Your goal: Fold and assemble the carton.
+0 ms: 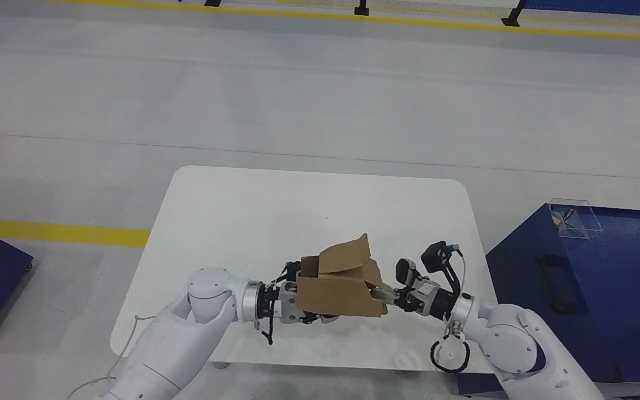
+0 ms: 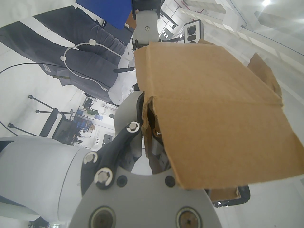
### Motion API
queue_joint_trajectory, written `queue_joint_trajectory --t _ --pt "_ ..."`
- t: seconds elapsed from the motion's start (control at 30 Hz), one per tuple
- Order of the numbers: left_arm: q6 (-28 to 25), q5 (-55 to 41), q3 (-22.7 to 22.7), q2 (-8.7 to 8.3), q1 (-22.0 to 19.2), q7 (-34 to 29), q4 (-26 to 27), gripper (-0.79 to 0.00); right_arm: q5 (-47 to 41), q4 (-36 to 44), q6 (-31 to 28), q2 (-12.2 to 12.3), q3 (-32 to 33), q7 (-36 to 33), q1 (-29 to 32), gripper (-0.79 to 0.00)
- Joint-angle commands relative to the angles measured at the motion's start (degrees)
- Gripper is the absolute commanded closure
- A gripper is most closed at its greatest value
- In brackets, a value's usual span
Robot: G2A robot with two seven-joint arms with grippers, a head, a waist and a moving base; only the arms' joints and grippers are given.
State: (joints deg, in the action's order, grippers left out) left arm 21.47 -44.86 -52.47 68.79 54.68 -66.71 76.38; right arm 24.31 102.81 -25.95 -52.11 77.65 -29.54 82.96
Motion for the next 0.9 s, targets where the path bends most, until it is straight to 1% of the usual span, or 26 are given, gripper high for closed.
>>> queue_joint_trajectory --t 0.0,0.23,0.43,0.67,0.87 --pt "-0.3 0.0 0.0 -0.02 0.0 -0.3 -0.1 0.0 0.3 0.0 0.2 -0.1 -0.4 0.1 -0.2 -0.785" --pt "-0.9 0.6 0.0 -0.16 0.4 -0.9 0.1 0.0 3.0 -0.1 2.0 -0.4 -1.1 0.9 -0.8 -0.785" --pt "-0.9 1.1 0.1 -0.26 0.5 -1.4 0.2 0.0 2.6 -0.5 2.2 -0.5 -0.5 1.2 -0.7 -0.785" --pt "-0.9 1.6 0.5 -0.34 0.6 -2.3 0.9 0.0 5.0 -1.3 4.5 -1.2 -3.4 1.9 -2.3 -0.785" --pt "-1.1 1.4 0.8 -0.32 0.6 -3.0 0.9 0.0 4.6 -3.5 4.7 -1.8 -5.6 2.3 -4.2 -0.785"
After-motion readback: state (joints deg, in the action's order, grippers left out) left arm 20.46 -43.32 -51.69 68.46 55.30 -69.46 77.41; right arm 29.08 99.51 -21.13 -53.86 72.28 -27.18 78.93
